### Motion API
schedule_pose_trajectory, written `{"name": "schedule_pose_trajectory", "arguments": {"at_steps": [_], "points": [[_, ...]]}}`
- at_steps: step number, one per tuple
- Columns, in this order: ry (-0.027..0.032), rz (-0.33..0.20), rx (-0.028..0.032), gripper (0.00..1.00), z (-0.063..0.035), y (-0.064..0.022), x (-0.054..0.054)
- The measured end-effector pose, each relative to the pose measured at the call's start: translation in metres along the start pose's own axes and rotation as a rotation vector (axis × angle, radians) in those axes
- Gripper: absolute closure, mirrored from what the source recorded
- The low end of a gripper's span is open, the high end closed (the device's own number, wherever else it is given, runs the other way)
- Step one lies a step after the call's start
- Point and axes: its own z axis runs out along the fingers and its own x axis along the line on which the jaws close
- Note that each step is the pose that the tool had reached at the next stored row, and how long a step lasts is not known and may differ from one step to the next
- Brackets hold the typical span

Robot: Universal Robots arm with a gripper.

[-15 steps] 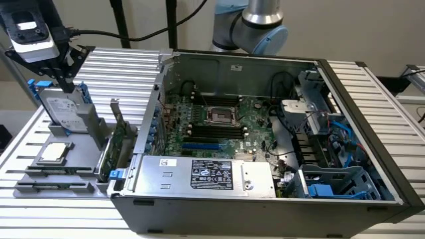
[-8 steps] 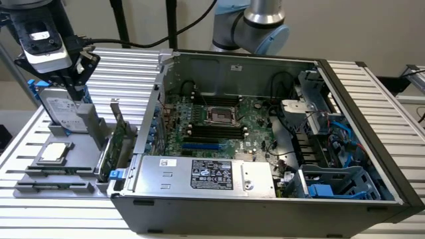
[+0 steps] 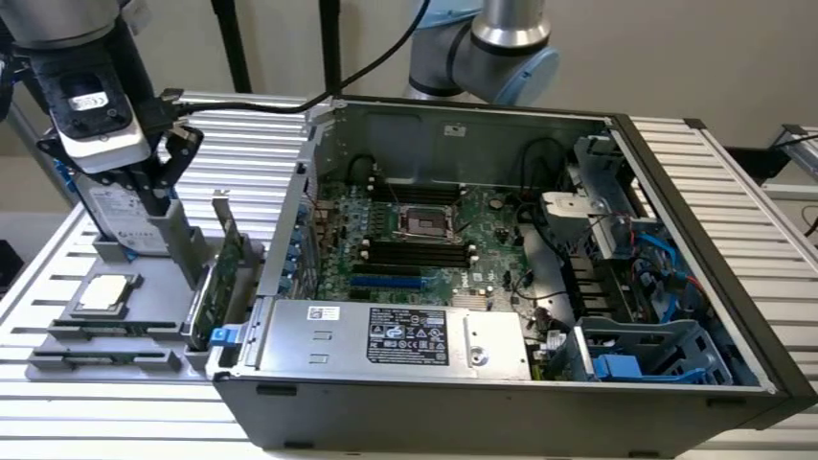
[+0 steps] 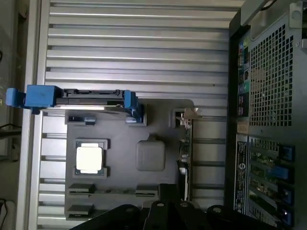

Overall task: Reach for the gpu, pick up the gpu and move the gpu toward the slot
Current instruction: 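Reach for the gpu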

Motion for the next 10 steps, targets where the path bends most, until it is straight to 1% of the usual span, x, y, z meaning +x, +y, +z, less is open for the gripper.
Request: {"name": "schedule_pose_trajectory", "arguments": {"at_steps": [2,6,10], "points": [[-0.002,0.0,-0.0002,0.89,0.0033,-0.0039,-0.003],[-0.0041,0.0,0.0,0.89,0.0096,-0.0104,-0.01],[-0.0048,0.0,0.0005,0.89,0.0143,-0.014,-0.018]]}}
